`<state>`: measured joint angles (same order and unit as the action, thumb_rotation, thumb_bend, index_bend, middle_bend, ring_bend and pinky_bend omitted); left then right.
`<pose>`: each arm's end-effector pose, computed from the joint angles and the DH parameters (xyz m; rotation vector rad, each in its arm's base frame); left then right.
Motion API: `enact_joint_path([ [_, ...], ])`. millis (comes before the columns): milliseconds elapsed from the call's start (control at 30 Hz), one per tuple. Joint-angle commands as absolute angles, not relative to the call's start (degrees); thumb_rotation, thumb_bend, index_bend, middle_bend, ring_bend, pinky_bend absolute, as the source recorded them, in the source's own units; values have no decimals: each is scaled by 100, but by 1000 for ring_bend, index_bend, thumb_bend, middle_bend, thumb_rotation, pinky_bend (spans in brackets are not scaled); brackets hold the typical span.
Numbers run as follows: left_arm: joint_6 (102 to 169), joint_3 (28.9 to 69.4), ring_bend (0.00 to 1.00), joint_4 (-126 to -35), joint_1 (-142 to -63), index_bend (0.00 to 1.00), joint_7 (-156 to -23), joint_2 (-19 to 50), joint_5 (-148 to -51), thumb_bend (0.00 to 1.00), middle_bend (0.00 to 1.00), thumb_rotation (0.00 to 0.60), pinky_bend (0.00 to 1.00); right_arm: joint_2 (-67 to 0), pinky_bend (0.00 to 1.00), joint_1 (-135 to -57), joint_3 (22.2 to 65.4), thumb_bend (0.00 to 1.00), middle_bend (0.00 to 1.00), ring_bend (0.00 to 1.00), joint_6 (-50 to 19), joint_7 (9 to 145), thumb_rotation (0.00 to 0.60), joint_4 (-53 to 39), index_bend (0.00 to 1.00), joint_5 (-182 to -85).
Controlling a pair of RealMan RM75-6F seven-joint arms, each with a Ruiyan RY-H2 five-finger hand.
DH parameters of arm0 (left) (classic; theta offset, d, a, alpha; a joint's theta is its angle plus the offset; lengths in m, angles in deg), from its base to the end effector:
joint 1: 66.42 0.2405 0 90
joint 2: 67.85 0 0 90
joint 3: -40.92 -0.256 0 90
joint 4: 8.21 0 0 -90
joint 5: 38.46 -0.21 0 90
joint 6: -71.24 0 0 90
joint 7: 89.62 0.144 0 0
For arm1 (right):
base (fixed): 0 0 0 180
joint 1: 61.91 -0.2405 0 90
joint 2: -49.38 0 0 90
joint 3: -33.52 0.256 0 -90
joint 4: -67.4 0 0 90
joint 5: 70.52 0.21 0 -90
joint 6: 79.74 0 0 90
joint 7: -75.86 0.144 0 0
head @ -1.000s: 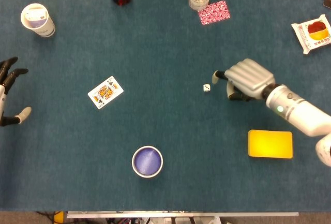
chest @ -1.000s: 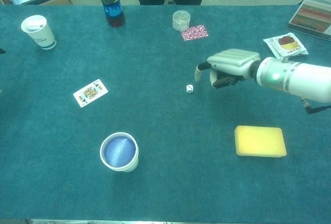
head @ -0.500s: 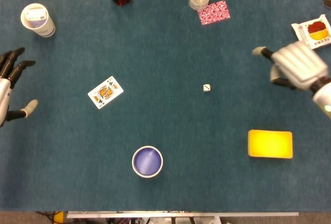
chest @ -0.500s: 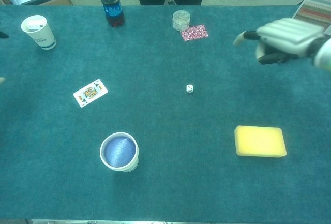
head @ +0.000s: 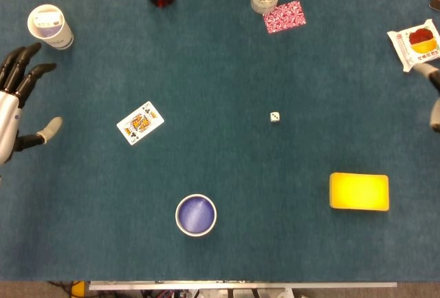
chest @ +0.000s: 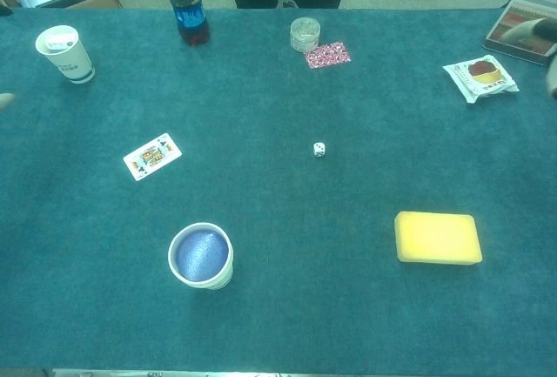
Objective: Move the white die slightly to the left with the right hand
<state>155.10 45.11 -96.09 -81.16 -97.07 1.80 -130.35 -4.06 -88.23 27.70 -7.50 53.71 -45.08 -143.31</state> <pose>-0.2670 0.2348 0.1298 -1.5266 -0.8681 -1.1939 -0.2348 -0.2333 0.1469 1.7405 -0.8248 0.6375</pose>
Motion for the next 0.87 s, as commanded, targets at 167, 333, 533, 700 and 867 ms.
enact_joint_path([
  [167, 15645, 4475, 81, -9638, -8039, 192, -9829, 90, -13060, 210, 81, 600, 362, -149, 709, -7694, 2478, 749, 542, 383, 704, 5169, 380, -4907, 413, -15415],
  [333, 15541, 4347, 82, -9499, -8050, 193, -9839, 30, -13152, 209, 82, 600, 362, -247, 696, -7114, 2416, 749, 542, 383, 1247, 5183, 454, -4818, 491, -15543],
  [533, 15552, 4278, 82, -9470, -8026, 197, -9743, -1, -13208, 210, 82, 600, 361, -438, 695, -6699, 2520, 748, 543, 383, 1591, 5472, 471, -4598, 522, -15602],
  [700, 15697, 4258, 82, -9493, -7949, 197, -9639, 5, -13242, 209, 82, 600, 361, -514, 696, -6540, 2629, 748, 546, 383, 1628, 5728, 474, -4446, 542, -15654],
  [867, 15792, 4225, 82, -9549, -7871, 197, -9557, -14, -13254, 210, 82, 600, 361, -509, 696, -6508, 2737, 748, 546, 383, 1493, 5803, 482, -4404, 543, -15665],
])
